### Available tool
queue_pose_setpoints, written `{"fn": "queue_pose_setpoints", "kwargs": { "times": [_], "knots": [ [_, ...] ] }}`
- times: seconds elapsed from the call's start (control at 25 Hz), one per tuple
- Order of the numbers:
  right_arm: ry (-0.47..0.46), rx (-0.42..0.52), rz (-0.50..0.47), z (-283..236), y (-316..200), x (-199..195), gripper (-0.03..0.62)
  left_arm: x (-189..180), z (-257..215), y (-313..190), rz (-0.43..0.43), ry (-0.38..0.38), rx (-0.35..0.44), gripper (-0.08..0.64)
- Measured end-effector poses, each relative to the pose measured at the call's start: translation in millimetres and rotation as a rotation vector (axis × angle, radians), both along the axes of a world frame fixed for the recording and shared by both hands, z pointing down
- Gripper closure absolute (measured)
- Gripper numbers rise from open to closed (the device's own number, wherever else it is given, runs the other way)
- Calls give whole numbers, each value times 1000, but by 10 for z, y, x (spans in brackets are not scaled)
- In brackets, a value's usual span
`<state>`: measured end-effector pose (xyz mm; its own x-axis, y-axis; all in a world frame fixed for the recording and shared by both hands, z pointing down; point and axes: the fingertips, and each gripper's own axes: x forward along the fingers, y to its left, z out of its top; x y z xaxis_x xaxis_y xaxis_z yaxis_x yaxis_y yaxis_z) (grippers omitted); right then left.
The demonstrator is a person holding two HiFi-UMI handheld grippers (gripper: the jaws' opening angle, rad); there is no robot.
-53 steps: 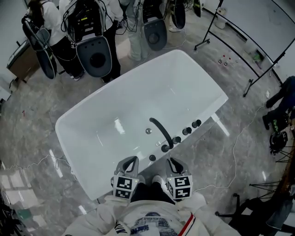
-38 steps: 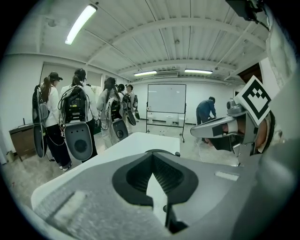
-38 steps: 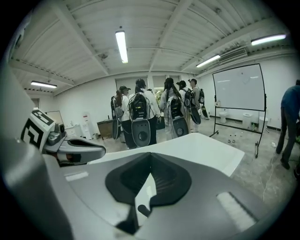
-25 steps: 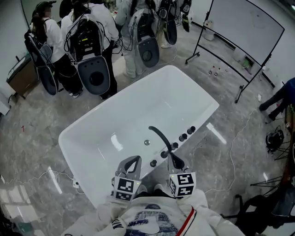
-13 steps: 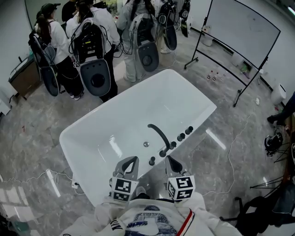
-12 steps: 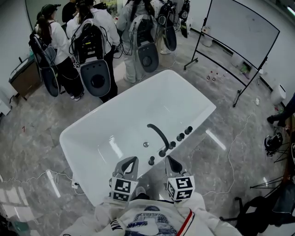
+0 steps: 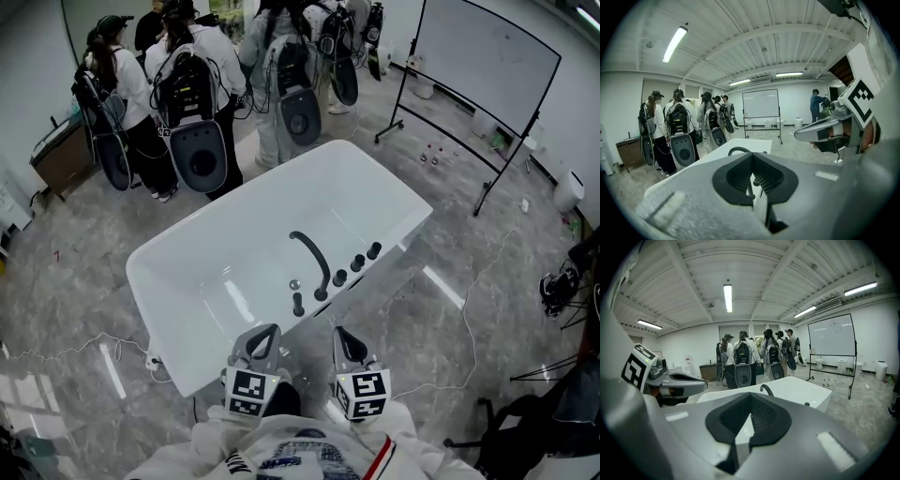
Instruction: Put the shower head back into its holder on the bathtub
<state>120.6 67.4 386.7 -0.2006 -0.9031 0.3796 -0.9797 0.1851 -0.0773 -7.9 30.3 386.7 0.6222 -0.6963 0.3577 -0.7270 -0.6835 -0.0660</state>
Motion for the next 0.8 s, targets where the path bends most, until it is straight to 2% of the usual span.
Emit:
{"fn": "queue_pose_setpoints", "kwargs": {
  "times": [0.24, 0.44, 0.8],
  "knots": [
    [-16, -7, 0, 52, 583, -3, 588, 6, -26, 626, -7, -10, 2, 560],
    [-26, -20, -18, 81, 920, -131, 588, -84, 26, 1046, -18, -13, -27, 560],
    [-2, -15, -49, -5, 1113, -308, 588, -81, -29, 1235, 15, -3, -24, 558]
  ]
}}
